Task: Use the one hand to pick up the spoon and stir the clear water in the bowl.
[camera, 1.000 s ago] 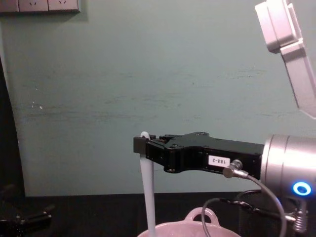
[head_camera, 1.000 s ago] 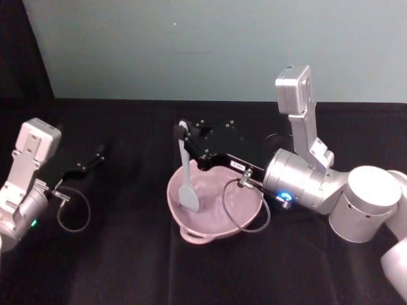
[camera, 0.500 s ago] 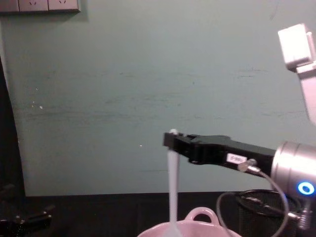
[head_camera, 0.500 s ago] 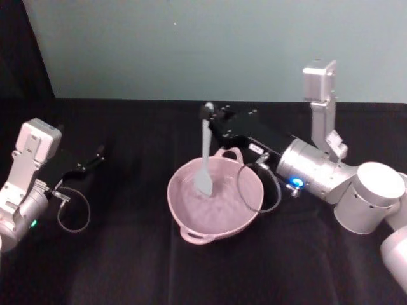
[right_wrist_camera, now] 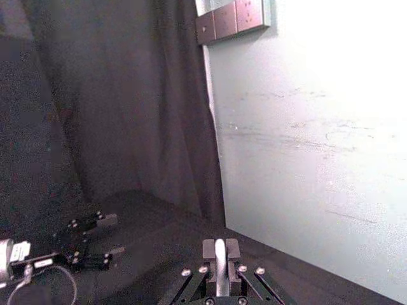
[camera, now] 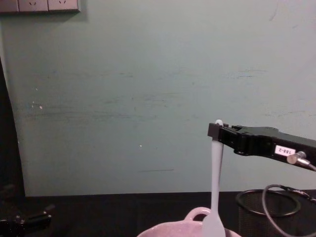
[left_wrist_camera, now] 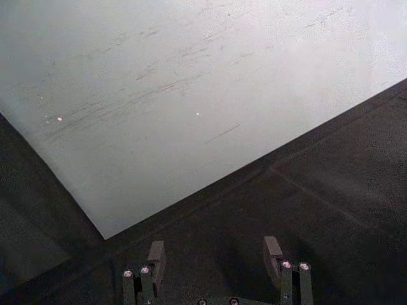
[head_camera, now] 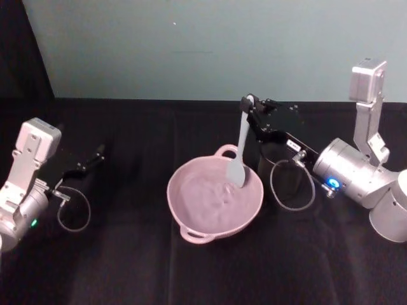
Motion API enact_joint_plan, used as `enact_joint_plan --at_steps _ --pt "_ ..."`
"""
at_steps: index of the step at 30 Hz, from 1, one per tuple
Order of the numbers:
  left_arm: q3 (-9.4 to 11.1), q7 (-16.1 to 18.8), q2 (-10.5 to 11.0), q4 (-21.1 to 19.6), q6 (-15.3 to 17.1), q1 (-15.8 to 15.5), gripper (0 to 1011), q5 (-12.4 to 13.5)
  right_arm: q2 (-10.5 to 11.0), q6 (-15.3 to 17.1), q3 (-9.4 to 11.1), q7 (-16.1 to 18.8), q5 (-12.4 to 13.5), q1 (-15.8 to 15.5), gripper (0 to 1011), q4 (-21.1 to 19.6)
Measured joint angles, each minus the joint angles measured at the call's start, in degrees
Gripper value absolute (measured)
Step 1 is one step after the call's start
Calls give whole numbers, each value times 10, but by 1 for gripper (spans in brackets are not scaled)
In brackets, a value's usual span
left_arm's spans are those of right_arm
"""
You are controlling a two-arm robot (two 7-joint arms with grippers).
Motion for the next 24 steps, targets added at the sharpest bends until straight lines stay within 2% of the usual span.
enact_joint_plan --at_steps 6,13,17,24 --pt "0 0 0 0 0 0 1011 0 16 18 -4 -5 -15 -14 105 -35" --pt "0 0 0 0 0 0 1011 0 27 45 -30 -10 -53 -19 105 -71" --pt "0 0 0 0 0 0 1011 0 23 54 -50 -6 -68 -18 105 -87" --pt "0 0 0 0 0 0 1011 0 1 55 -75 9 -76 -8 105 -89"
